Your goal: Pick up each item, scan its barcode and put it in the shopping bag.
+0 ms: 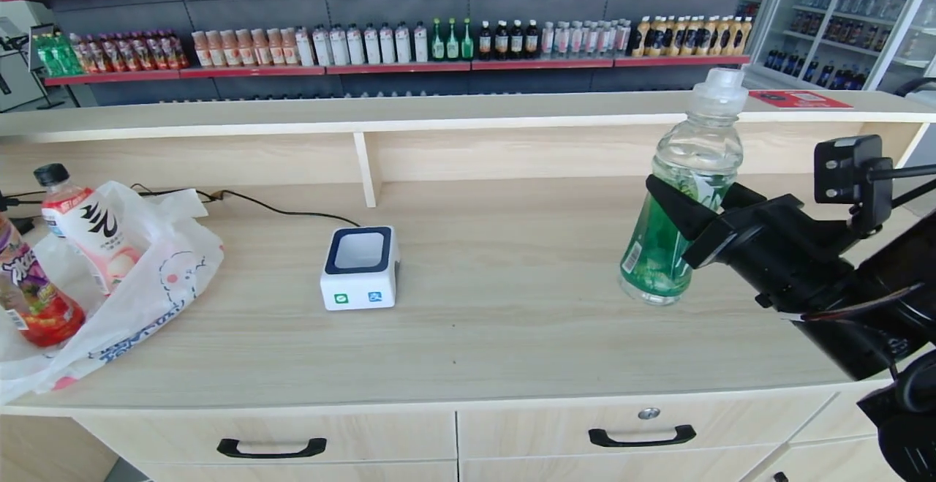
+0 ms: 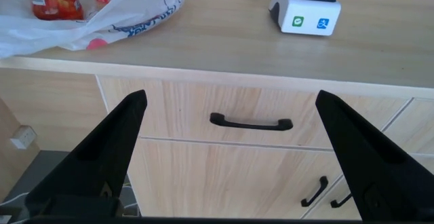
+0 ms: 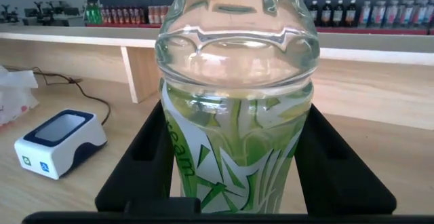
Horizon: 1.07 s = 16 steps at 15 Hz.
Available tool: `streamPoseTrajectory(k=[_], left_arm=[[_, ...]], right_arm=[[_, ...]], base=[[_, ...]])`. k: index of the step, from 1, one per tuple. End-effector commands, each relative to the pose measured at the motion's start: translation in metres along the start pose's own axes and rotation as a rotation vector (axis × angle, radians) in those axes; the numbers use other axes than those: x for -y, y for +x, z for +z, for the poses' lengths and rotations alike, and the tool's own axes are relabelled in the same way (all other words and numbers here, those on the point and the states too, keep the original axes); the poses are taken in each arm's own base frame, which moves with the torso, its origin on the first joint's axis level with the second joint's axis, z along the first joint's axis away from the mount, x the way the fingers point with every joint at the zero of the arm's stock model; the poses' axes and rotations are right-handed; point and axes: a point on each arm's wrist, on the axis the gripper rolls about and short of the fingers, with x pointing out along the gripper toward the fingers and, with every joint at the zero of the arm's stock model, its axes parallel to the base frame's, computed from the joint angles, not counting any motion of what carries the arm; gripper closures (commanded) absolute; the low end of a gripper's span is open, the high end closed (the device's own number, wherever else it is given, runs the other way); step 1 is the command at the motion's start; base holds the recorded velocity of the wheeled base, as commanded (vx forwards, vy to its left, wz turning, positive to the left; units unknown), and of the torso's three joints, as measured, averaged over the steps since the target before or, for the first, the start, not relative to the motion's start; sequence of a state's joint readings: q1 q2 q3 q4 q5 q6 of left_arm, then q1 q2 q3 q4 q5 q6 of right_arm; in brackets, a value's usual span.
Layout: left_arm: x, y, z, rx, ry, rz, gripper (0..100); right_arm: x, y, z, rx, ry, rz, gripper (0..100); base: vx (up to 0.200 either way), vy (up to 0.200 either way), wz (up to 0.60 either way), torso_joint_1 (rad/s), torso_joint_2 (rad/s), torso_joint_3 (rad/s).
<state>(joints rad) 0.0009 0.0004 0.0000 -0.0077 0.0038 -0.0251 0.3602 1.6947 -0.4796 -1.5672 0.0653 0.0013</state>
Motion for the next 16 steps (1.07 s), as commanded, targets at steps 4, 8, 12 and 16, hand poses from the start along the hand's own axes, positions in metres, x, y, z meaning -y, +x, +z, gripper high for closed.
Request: streamPoseTrajectory(k=[4,8,12,16], left_arm=[[0.0000,0.0001,0.0002,0.000,-0.003,0.001,0],[0.0000,0.0001,0.0002,0.000,-0.003,0.001,0],[0.0000,0.0001,0.0002,0.000,-0.003,0.001,0],[0.0000,0.0001,0.0002,0.000,-0.003,0.001,0]], right_arm=[[0.0005,0.0021,0.0005,0.008,-0.002,-0.002,100],[0.0004,0.0007,0.0042,0.019,-0.004,-0.002,100],[0.0004,0.0010,0.0044,0.021,-0.008,-0.002,100],[0.0004,0.0000,0.0041,0.017,-0.009,-0.002,100]], base=[[0.000,0.200,0.00,0.002,0.00,-0.005],[0.000,0.200,0.00,0.005,0.00,0.004],[0.000,0.200,0.00,0.004,0.00,0.000],[0.000,0.200,0.00,0.000,0.00,0.001]])
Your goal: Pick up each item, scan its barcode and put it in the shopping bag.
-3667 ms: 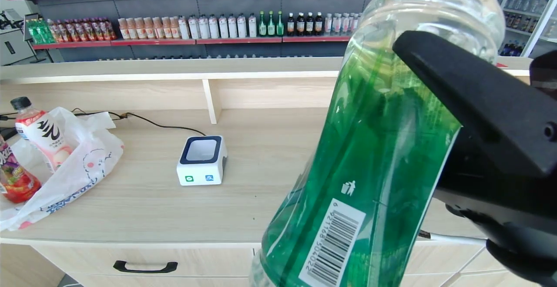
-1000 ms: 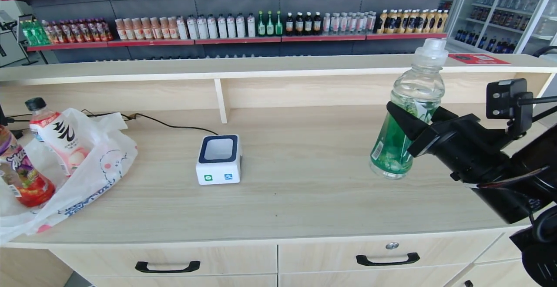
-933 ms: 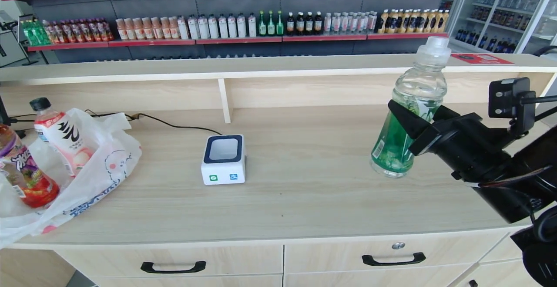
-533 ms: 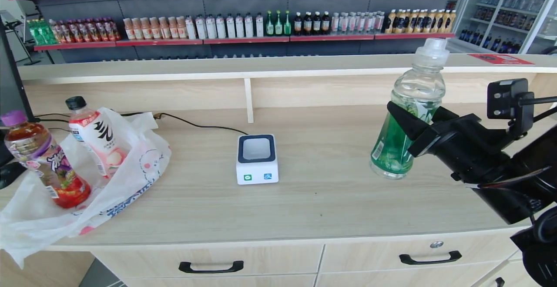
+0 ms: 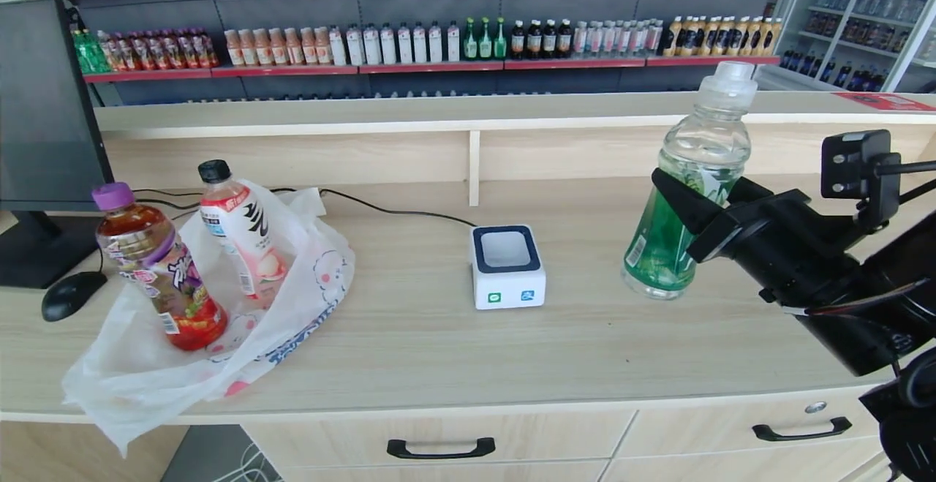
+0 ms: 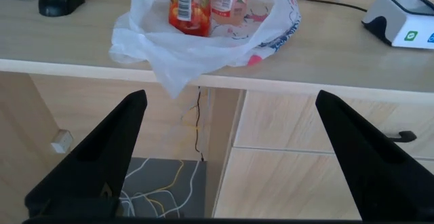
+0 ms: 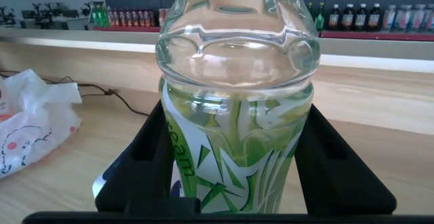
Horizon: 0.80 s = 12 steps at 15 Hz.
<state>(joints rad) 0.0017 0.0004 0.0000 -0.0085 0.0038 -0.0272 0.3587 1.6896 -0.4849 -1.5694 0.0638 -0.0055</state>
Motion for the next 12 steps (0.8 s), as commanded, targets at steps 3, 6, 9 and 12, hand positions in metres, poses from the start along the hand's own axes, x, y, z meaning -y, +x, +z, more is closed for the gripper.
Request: streamPoseTrajectory(k=[3,6,9,12], left_arm=[[0.000,0.000,0.000,0.000,0.000,0.001,0],[0.000,0.000,0.000,0.000,0.000,0.001,0],[0.000,0.000,0.000,0.001,0.004,0.001,0],[0.000,0.000,0.000,0.000,0.003,0.001,0]], right_arm=[[0.000,-0.001,0.004,0.013,-0.004,0.001,100],[-0.001,-0.003,0.007,0.020,-0.012,0.002,100],[-0.001,-0.002,0.008,0.029,-0.064,0.074,100],[0.015,0.032,0.013,0.119,-0.210,0.076,100]], base=[[0.000,0.200,0.00,0.002,0.00,0.006],[0.000,0.200,0.00,0.004,0.00,0.002],[0.000,0.067,0.00,0.001,0.00,0.001],[0.000,0.000,0.00,0.000,0.00,0.000]])
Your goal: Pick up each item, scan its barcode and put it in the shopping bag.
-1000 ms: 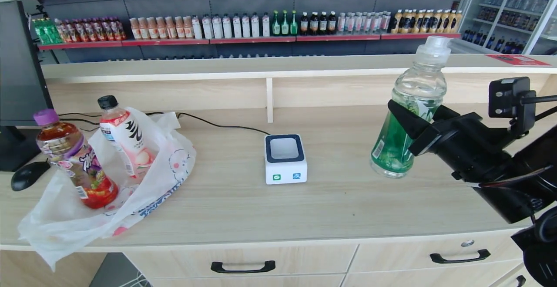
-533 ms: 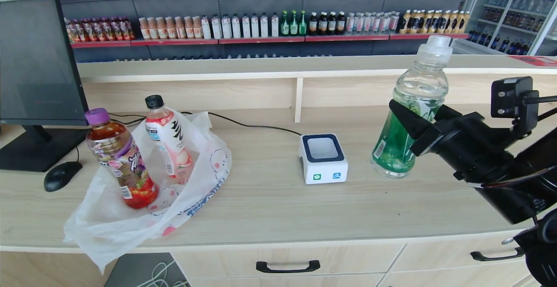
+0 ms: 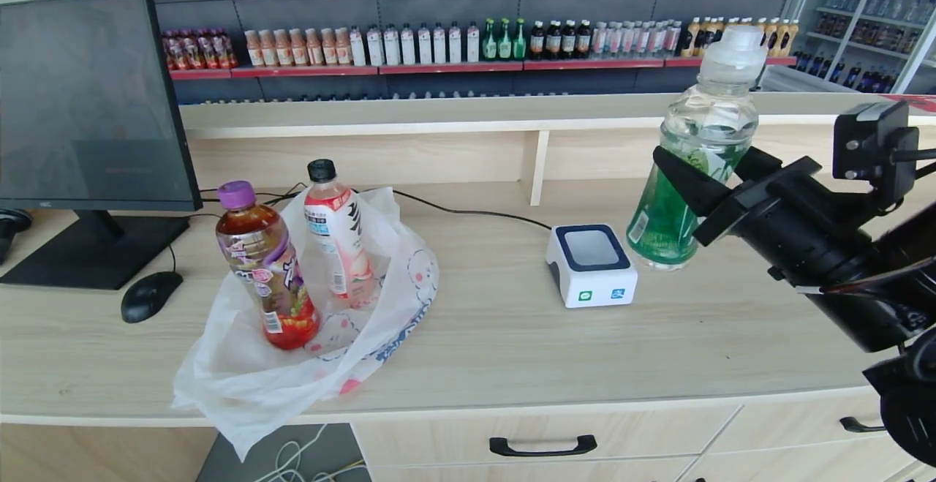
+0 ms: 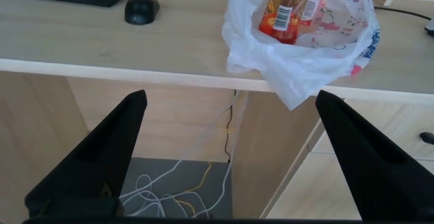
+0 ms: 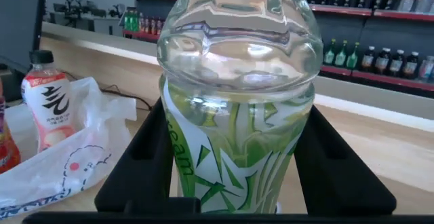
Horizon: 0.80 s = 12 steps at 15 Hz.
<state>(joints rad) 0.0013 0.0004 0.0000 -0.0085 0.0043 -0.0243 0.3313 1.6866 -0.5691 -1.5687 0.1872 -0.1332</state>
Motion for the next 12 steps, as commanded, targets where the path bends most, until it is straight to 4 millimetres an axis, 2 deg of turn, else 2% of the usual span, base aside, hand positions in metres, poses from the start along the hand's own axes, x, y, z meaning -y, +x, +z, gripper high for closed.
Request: streamPoseTrajectory(k=[1,3,5,6,12], left_arm=[[0.000,0.000,0.000,0.001,0.000,0.001,0],[0.000,0.000,0.000,0.001,0.000,0.001,0],[0.000,0.000,0.000,0.001,0.000,0.001,0],[0.000,0.000,0.000,0.000,0.001,0.001,0],[0.000,0.000,0.000,0.001,0.001,0.001,0]], right_arm=[[0.011,0.021,-0.013,0.011,-0.098,-0.016,100],[0.011,0.024,-0.022,-0.009,-0.185,-0.012,100],[0.026,0.022,-0.025,-0.025,-0.301,-0.049,100],[0.027,0.021,-0.028,-0.033,-0.342,-0.031,100],[0.021,0.024,-0.051,-0.015,-0.556,0.177,100]], base=[[0.000,0.000,0.00,0.000,0.00,0.000],[0.000,0.000,0.00,0.000,0.00,0.000],[0.000,0.000,0.00,0.000,0.00,0.000],[0.000,0.000,0.00,0.000,0.00,0.000],[0.000,0.000,0.00,0.000,0.00,0.000]])
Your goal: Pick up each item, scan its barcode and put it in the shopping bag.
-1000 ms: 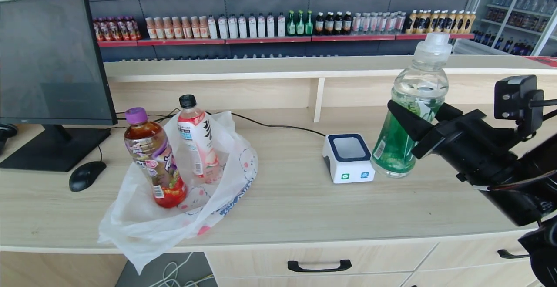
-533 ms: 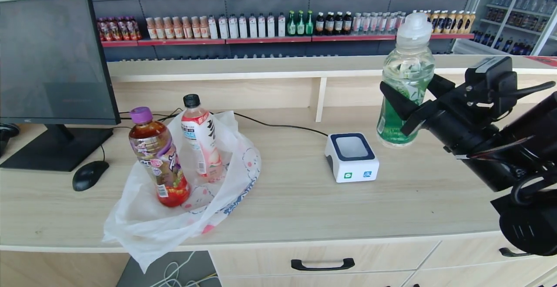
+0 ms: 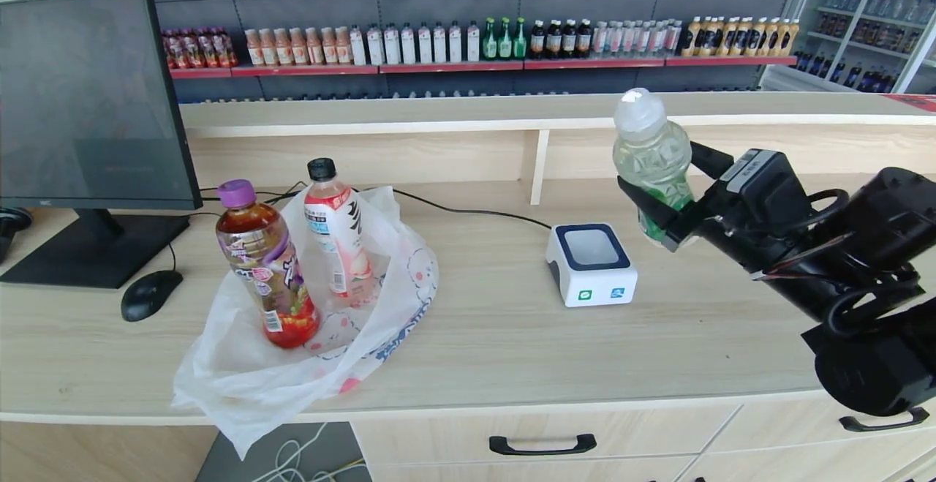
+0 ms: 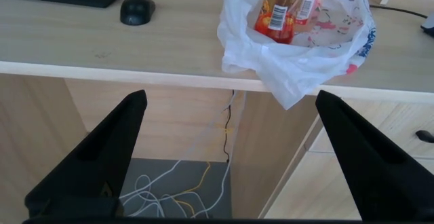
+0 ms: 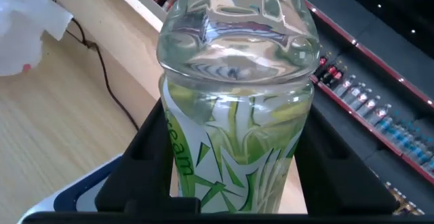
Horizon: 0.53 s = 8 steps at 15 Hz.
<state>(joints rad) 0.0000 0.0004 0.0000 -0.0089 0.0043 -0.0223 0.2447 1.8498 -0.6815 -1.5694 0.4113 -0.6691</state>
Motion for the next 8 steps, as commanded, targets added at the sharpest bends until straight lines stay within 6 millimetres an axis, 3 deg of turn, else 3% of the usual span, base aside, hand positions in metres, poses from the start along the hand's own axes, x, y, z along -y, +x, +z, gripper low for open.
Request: streamPoseTrajectory(k=[1,5,8], left_arm=[[0.000,0.000,0.000,-0.001,-0.001,0.000,0],[0.000,0.000,0.000,0.002,-0.001,0.000,0],[0.000,0.000,0.000,0.002,-0.001,0.002,0]], right_arm=[[-0.007,0.002,-0.010,-0.002,-0.016,0.042,100],[-0.004,0.027,-0.018,0.113,-0.080,0.090,100],[-0.009,0.032,-0.026,0.161,-0.113,0.154,100]], base=[[0.000,0.000,0.00,0.000,0.00,0.000],[0.000,0.000,0.00,0.000,0.00,0.000],[0.000,0.000,0.00,0.000,0.00,0.000]])
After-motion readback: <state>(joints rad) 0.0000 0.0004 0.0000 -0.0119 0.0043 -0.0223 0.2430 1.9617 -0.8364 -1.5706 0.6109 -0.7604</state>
